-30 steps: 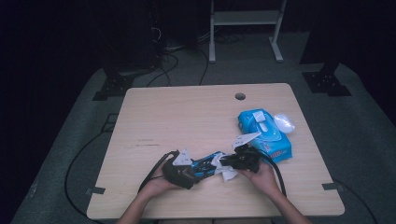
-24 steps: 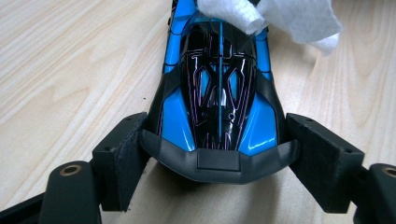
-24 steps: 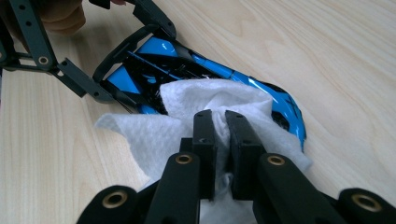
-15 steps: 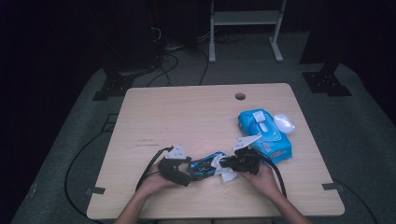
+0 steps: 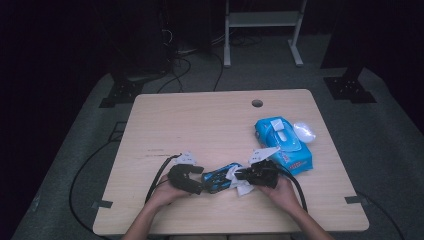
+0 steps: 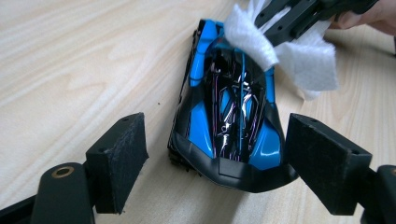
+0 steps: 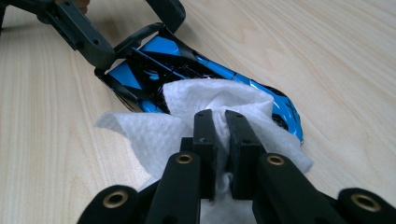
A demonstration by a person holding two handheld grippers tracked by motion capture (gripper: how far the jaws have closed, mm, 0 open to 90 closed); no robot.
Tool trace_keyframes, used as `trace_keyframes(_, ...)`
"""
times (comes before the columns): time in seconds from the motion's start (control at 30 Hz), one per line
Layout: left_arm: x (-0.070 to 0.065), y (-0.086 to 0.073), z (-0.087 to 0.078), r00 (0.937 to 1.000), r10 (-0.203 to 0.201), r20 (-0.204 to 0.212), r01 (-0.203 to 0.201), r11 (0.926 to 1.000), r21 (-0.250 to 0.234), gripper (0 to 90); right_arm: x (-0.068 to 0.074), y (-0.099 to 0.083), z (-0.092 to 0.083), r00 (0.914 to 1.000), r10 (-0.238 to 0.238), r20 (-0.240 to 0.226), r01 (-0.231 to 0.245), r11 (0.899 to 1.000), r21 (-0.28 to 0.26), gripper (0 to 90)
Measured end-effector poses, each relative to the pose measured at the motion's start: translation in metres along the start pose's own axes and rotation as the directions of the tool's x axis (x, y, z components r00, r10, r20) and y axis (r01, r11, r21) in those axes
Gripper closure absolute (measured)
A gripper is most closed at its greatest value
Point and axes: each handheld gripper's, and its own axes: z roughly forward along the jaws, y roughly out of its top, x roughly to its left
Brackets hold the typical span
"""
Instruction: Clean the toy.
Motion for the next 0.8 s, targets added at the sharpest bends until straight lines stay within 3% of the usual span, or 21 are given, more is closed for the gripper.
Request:
trace_keyframes(0.17,-0.003,0.0,0.004,0.9999,0.008,0.011,-0.008,0.9999,0.012,21.8,0.004,-0.002,-0.001,0.9994,-0.033,0.002,0.033,0.999,-0.011,82.9)
trace_keyframes(0.4,-0.01,0.002,0.006,0.9995,0.033,-0.005,-0.033,0.9994,0.013,24.0,0.007,-0.005,-0.002,0.998,-0.063,0.01,0.063,0.998,-0.021,83.1)
trace_keyframes(0.63,-0.01,0.002,0.006,0.9994,0.032,-0.01,-0.032,0.9995,0.007,24.1,0.012,-0.009,-0.004,0.9935,-0.111,0.022,0.112,0.993,-0.04,83.3)
trace_keyframes(0.8,-0.012,0.002,0.006,0.9992,0.038,-0.015,-0.038,0.9992,0.007,25.3,0.009,-0.01,-0.004,0.9977,-0.067,0.001,0.067,0.997,-0.045,83.7)
